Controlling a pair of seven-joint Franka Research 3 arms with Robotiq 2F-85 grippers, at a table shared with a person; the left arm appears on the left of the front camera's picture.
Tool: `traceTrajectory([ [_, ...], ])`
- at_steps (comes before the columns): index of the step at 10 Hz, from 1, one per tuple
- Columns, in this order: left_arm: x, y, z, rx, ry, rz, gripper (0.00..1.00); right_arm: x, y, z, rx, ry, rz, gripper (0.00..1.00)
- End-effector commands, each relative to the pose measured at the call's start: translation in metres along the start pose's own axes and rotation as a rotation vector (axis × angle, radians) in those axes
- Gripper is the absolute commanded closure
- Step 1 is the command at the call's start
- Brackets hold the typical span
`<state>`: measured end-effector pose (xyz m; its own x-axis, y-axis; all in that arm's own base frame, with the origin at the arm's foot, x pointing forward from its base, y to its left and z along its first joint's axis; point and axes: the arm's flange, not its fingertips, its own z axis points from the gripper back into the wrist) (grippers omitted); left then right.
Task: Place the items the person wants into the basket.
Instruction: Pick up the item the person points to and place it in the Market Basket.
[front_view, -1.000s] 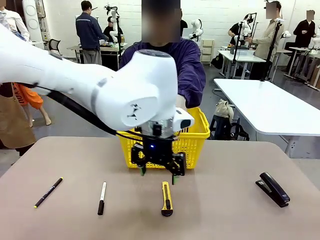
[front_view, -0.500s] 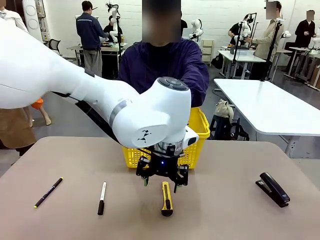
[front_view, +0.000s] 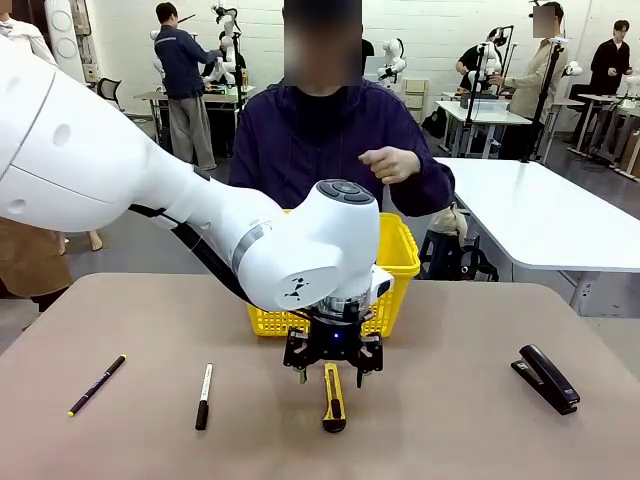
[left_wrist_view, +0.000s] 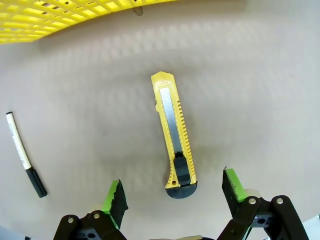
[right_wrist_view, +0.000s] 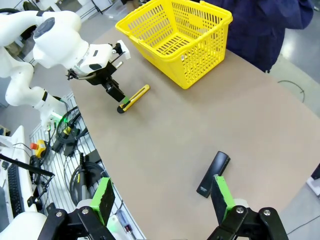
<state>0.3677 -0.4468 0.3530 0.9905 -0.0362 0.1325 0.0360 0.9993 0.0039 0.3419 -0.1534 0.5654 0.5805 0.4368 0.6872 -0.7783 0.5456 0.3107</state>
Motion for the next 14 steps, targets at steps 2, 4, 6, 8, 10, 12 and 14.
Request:
traceTrajectory([
  [2, 0.002, -0.008, -0.018, -0.061, 0.022, 0.092, 0.00, 0.001, -0.001, 0.000, 0.007, -0.010, -0.004, 0.00],
  [4, 0.003, -0.007, -0.026, -0.064, 0.058, 0.105, 0.00, 0.001, -0.001, 0.000, 0.007, -0.010, -0.004, 0.00],
  [6, 0.004, -0.007, -0.031, -0.052, 0.078, 0.107, 0.00, 0.001, -0.001, 0.000, 0.007, -0.010, -0.004, 0.00],
  [8, 0.003, -0.010, -0.035, -0.041, 0.090, 0.102, 0.00, 0.001, -0.001, 0.000, 0.007, -0.010, -0.004, 0.00],
  [10, 0.003, -0.012, -0.041, -0.033, 0.102, 0.095, 0.00, 0.001, -0.001, 0.000, 0.007, -0.010, -0.004, 0.00],
  [12, 0.004, -0.013, -0.042, -0.025, 0.106, 0.093, 0.00, 0.001, -0.001, 0.000, 0.007, -0.010, -0.004, 0.00],
  [14, 0.004, -0.012, -0.041, -0.030, 0.087, 0.071, 0.23, 0.001, -0.001, 0.000, 0.007, -0.010, -0.004, 0.00],
])
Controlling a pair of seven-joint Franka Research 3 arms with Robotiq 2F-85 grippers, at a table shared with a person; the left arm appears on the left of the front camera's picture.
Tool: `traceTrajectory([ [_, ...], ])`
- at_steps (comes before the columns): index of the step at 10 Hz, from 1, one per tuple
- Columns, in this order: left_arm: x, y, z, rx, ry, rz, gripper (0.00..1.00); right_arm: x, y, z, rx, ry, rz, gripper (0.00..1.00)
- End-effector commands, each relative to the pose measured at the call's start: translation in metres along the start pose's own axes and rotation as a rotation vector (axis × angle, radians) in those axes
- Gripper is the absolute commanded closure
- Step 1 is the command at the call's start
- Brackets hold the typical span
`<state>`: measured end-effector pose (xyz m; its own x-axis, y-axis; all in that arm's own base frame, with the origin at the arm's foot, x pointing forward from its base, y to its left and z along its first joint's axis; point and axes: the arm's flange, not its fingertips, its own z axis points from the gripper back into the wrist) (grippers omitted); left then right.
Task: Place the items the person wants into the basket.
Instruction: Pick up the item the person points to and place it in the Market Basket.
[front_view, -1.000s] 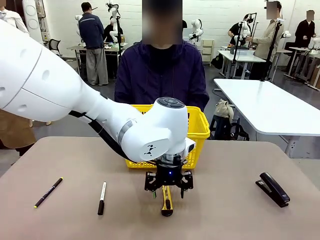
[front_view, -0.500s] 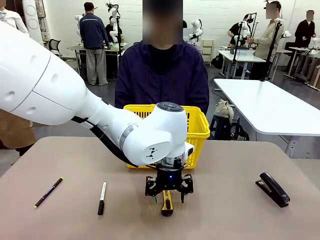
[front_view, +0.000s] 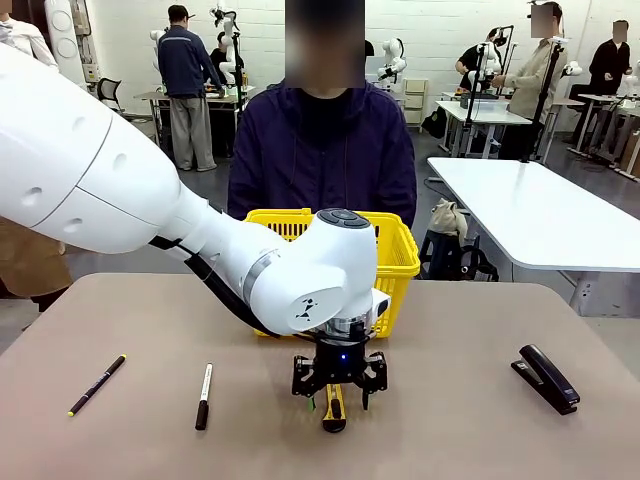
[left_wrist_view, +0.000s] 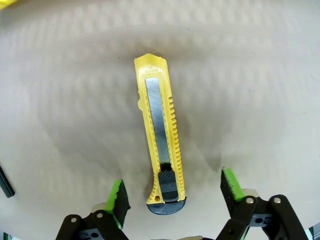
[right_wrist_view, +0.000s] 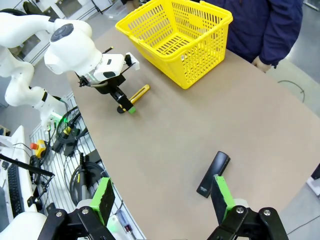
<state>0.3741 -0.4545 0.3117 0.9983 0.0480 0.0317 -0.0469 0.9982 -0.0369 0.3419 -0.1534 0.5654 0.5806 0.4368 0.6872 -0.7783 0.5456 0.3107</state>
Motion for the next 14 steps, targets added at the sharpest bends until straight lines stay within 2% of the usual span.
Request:
traceTrajectory([
  [1, 0.003, -0.004, 0.002, 0.006, -0.010, -0.017, 0.60, 0.001, -0.001, 0.000, 0.007, -0.010, -0.004, 0.00],
  [2, 0.003, -0.004, 0.002, 0.007, -0.010, -0.018, 0.83, 0.001, -0.001, 0.000, 0.007, -0.010, -0.004, 0.00],
  [3, 0.003, -0.004, 0.002, 0.008, -0.004, -0.017, 1.00, 0.001, -0.001, 0.000, 0.007, -0.010, -0.004, 0.00],
  [5, 0.003, -0.004, 0.001, 0.004, 0.010, -0.023, 1.00, 0.001, -0.001, 0.000, 0.007, -0.010, -0.004, 0.00],
  [6, 0.002, -0.004, 0.001, -0.001, 0.015, -0.028, 0.92, 0.001, -0.001, 0.000, 0.007, -0.010, -0.004, 0.00],
  [7, 0.001, -0.004, 0.001, -0.005, 0.020, -0.032, 1.00, 0.001, -0.001, 0.000, 0.007, -0.010, -0.004, 0.00],
  [12, 0.000, -0.005, 0.001, -0.011, 0.030, -0.048, 1.00, 0.001, -0.001, 0.000, 0.007, -0.010, -0.004, 0.00],
  [14, -0.004, -0.007, 0.014, -0.006, 0.049, -0.082, 1.00, 0.001, -0.001, 0.000, 0.007, -0.010, -0.004, 0.00],
])
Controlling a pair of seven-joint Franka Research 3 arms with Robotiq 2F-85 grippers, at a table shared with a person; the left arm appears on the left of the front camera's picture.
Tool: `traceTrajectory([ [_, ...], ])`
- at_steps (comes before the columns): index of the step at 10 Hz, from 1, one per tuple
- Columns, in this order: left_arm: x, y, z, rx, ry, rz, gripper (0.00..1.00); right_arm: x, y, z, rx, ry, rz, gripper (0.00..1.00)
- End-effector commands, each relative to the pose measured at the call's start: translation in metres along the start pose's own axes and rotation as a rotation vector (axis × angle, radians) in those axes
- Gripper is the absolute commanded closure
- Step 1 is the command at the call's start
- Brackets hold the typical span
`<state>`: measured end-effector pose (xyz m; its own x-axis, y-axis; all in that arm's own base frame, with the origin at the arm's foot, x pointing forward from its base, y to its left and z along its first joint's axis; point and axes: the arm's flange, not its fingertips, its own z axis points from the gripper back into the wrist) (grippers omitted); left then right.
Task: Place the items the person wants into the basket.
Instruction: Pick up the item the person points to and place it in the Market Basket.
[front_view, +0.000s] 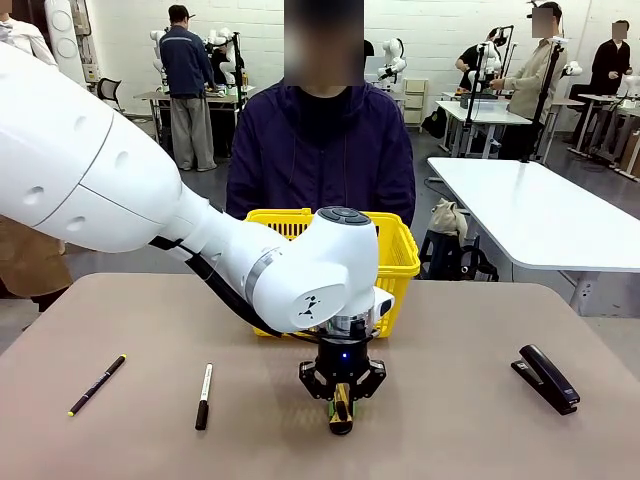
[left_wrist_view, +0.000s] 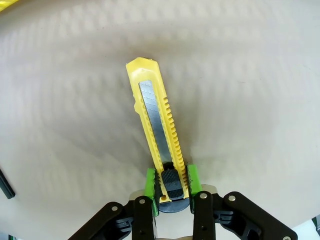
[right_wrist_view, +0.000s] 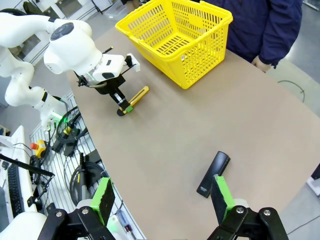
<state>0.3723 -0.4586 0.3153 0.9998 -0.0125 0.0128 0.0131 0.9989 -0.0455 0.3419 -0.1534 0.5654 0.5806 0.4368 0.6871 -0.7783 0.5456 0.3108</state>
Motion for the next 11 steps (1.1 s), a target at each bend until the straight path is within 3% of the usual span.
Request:
traceTrajectory([
  [1, -0.006, -0.005, 0.024, 0.007, 0.069, -0.045, 1.00, 0.001, -0.001, 0.000, 0.007, -0.010, -0.004, 0.00],
  [3, -0.026, -0.013, 0.074, 0.050, 0.083, -0.171, 1.00, 0.001, -0.001, 0.000, 0.007, -0.010, -0.004, 0.00],
  [7, -0.062, -0.024, 0.212, 0.040, -0.011, -0.353, 1.00, 0.001, -0.001, 0.000, 0.007, -0.010, -0.004, 0.00],
  [9, -0.050, -0.024, 0.264, 0.029, -0.024, -0.405, 1.00, 0.001, -0.001, 0.000, 0.007, -0.010, -0.004, 0.00],
  [11, -0.010, -0.007, 0.291, 0.027, 0.032, -0.527, 1.00, 0.001, -0.001, 0.000, 0.007, -0.010, -0.004, 0.00],
])
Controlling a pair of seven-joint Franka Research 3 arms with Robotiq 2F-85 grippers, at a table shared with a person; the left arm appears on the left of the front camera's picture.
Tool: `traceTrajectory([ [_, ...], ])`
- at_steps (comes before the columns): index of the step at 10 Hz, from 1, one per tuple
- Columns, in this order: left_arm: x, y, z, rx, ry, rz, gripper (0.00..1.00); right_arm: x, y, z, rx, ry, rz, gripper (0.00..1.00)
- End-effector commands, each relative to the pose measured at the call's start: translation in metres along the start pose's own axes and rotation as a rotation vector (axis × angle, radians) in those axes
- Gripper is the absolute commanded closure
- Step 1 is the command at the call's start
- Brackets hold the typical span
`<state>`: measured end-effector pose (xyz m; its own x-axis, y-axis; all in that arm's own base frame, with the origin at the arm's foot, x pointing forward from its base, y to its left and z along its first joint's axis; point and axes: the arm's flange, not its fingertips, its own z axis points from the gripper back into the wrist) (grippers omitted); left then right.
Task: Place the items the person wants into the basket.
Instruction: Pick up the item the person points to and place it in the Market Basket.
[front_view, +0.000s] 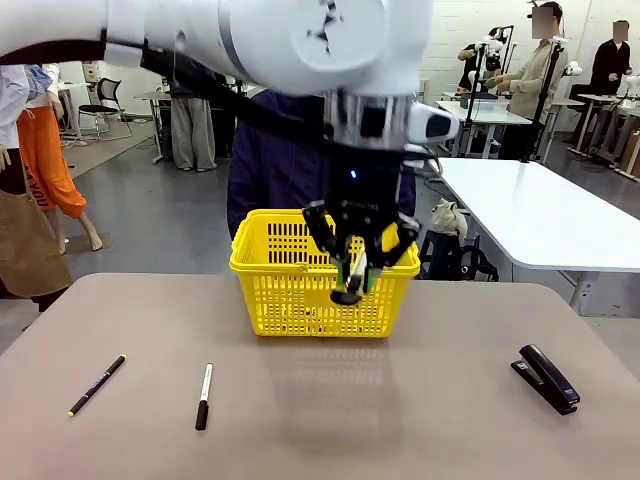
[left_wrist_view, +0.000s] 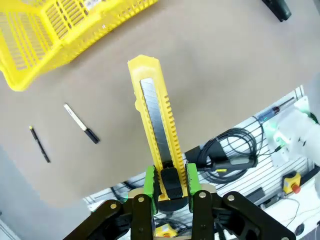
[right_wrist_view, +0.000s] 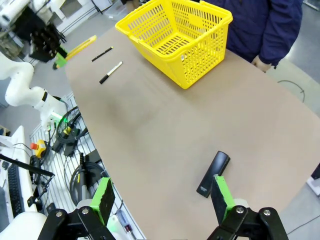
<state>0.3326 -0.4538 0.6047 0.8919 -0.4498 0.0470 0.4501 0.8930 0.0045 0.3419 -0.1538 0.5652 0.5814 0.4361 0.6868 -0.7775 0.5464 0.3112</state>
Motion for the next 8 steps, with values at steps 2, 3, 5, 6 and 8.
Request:
traceTrajectory([
  [2, 0.049, 0.047, 0.005, 0.005, 0.035, -0.151, 1.00, 0.001, -0.001, 0.000, 0.008, -0.010, -0.002, 0.00],
  [3, 0.061, 0.060, 0.001, 0.036, 0.047, -0.166, 1.00, 0.001, -0.001, 0.000, 0.008, -0.010, -0.002, 0.00],
  [5, 0.078, 0.088, -0.009, 0.039, 0.037, -0.182, 1.00, 0.001, -0.001, 0.000, 0.008, -0.010, -0.002, 0.00],
  [6, 0.083, 0.100, -0.013, 0.052, 0.034, -0.175, 1.00, 0.001, -0.001, 0.000, 0.008, -0.010, -0.002, 0.00],
  [8, 0.086, 0.108, -0.019, 0.045, 0.032, -0.163, 1.00, 0.001, -0.001, 0.000, 0.008, -0.010, -0.002, 0.00],
])
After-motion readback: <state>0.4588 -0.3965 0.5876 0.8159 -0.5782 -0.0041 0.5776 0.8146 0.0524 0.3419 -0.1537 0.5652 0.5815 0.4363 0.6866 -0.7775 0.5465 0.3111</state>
